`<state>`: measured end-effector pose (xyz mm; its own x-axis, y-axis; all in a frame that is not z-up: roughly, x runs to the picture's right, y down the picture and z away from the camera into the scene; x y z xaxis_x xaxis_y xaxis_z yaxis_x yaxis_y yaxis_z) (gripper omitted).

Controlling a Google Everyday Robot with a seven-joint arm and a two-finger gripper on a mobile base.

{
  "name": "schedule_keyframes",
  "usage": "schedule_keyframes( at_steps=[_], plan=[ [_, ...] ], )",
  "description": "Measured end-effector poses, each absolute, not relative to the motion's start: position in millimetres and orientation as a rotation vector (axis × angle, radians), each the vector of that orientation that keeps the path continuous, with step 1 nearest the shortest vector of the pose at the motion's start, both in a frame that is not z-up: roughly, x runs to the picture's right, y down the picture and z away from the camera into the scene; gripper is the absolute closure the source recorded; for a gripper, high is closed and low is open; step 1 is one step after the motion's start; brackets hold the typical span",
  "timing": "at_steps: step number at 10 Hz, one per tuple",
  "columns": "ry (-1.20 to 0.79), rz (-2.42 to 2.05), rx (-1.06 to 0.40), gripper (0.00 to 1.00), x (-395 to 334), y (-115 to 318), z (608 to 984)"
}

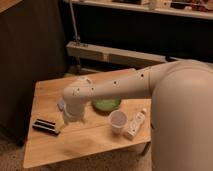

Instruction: Pick up the ceramic cup

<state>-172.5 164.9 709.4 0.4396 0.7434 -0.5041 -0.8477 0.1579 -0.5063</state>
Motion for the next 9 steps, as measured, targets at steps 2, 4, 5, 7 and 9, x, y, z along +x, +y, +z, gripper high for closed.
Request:
schedule_keyframes(
  at_steps=[2,4,5,7,9],
  plan=[
    [0.16,1.174,-0.755,0.2,-147,133,692],
    [0.178,1.212,-0.674,0.2,-115,91,662],
    [0.184,1.23,-0.645,0.2,-94,74,651],
    [0.189,1.28,-0.61,0.2,-43,59,628],
    [0.21,1.336,-0.592,0.2,5,67,613]
  ],
)
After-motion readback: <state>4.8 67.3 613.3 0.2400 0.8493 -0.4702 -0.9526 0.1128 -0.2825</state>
